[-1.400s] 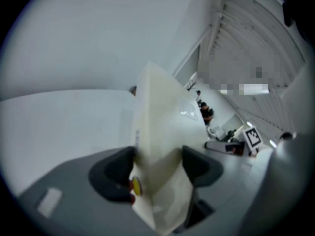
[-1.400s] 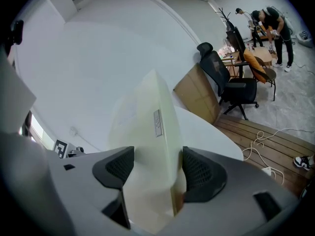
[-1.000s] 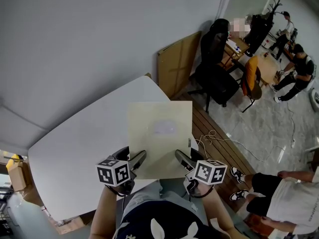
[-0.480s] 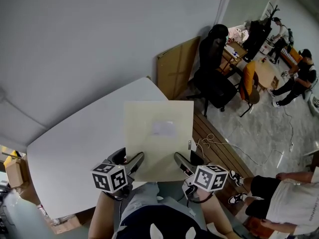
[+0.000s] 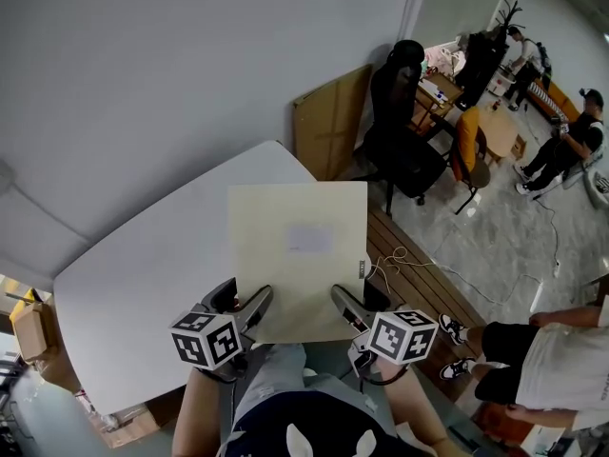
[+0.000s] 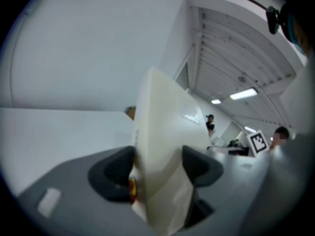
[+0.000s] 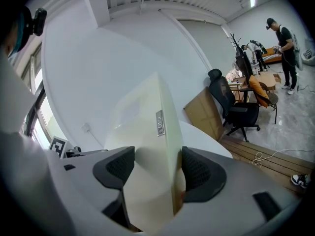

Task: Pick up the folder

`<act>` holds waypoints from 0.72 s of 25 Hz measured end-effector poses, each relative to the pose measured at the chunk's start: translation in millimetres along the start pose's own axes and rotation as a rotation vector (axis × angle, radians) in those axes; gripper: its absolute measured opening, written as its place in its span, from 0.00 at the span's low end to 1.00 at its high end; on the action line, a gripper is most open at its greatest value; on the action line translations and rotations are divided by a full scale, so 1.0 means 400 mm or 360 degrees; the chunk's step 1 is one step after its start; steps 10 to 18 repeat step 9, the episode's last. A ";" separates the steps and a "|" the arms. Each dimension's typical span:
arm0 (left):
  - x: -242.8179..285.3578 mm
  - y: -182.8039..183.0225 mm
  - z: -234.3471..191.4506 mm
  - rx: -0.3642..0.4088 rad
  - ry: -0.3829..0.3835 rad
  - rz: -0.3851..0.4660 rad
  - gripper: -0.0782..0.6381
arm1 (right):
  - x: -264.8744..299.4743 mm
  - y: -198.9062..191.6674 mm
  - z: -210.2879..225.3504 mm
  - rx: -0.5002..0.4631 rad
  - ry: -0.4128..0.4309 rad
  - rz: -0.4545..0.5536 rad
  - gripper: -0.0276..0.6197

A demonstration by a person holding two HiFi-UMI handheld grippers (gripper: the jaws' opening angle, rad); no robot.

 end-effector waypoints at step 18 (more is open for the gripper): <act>-0.074 -0.054 0.047 0.0038 -0.0014 0.0028 0.53 | -0.090 -0.066 -0.036 -0.0026 -0.0013 0.0059 0.50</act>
Point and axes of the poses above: the fingertips, and each gripper's own axes: x forward along the fingers, z to its right, y out of its top, the point moved 9 cm from there along -x, backward along the fingers, and after that the axes turned 1 degree about -z, right-handed, at the moved point
